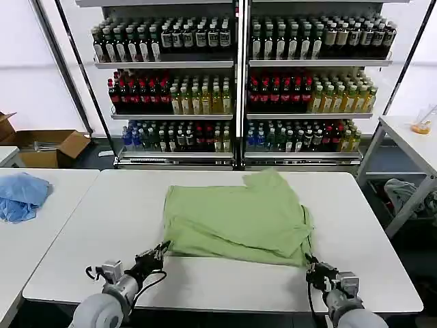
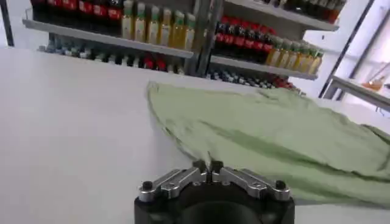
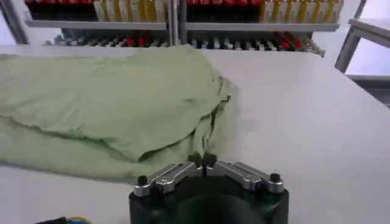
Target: Fold and organize the clothes.
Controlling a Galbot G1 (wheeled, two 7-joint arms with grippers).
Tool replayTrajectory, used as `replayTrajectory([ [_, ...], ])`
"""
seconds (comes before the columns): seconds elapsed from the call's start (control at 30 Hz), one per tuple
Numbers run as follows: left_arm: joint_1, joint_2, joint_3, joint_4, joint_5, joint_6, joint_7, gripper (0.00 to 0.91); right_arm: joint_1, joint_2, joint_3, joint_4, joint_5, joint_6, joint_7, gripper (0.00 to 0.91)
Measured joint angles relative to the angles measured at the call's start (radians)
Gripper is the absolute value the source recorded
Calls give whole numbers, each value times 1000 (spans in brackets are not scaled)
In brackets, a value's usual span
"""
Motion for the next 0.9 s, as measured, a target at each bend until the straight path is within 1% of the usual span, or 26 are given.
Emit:
replayTrajectory([
  [0.1, 73, 0, -33, -56, 10, 5, -7, 30, -58, 0, 10, 40, -27, -5, 0, 0],
  [0.13, 94, 2, -43, -72, 13, 7, -9, 30, -74, 0, 13, 52, -34, -7, 0, 756],
  [0.17, 118, 4, -54, -89, 18, 8, -12, 30, -91, 0, 17, 65, -41, -7, 0, 907],
  [0.2, 138, 8, -65, -101, 22, 9, -14, 40, -105, -1, 21, 75, -46, -7, 0, 907],
  [0.23, 157, 11, -74, -111, 26, 12, -16, 363, -116, -2, 25, 86, -52, -7, 0, 907],
  [0.27, 176, 13, -84, -119, 31, 15, -17, 736, -126, -4, 30, 95, -58, -6, 0, 907],
  [0.3, 196, 16, -94, -128, 37, 18, -18, 907, -137, -6, 35, 105, -66, -4, 0, 907],
  [0.47, 254, 28, -137, -175, 56, 33, -23, 907, -165, -13, 61, 145, -91, 24, -3, 907],
  [0.63, 273, 42, -180, -211, 61, 35, -31, 907, -148, -13, 82, 163, -86, 50, 0, 907],
  [0.77, 253, 56, -193, -214, 44, 31, -46, 907, -89, -12, 76, 149, -64, 56, 6, 907],
  [0.9, 198, 74, -187, -193, 17, 20, -69, 907, 38, -6, 28, 90, -16, 38, 28, 907],
])
